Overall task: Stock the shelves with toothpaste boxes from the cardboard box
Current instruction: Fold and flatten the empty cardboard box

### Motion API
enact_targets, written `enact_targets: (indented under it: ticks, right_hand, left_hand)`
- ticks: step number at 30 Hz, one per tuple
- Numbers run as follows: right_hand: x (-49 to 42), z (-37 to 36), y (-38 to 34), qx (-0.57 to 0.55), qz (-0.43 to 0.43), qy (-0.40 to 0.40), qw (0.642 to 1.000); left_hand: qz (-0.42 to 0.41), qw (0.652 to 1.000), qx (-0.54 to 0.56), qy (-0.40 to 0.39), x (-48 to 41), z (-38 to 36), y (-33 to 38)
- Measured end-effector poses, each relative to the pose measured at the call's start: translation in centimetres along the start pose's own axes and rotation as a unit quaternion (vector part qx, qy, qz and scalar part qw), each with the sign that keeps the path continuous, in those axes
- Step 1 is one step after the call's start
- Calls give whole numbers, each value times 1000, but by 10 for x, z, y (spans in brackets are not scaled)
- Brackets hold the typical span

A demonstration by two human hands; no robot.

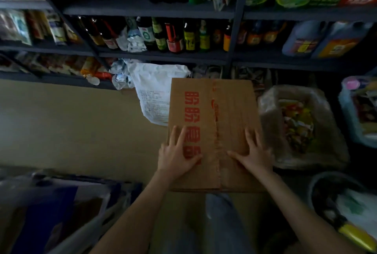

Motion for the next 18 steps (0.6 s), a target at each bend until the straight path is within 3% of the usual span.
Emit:
enact_targets:
  ticks: [7,13,18]
  right_hand:
    - [-149,-28,34,10,-55,-23,998]
    - [-212,-62,99,-64,-113,-36,991]
    - [-211,-73,130,-69,-125,6,990]
  left_hand:
    - [-9,995,-30,-96,-153,-70,13]
    - [-49,999,7,-13,-211,-134,45]
    - [-93,995,32,-8,-233,-174,58]
Point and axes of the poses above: each hand's wrist, its own x-axis away from the middle knuckle, its own z-axis out of the back of the hand, y = z × x, the point moved 7 cm from there along -x, towards the middle knuckle, and after that the axes turned 12 degrees about -x, right-handed, at the moved point
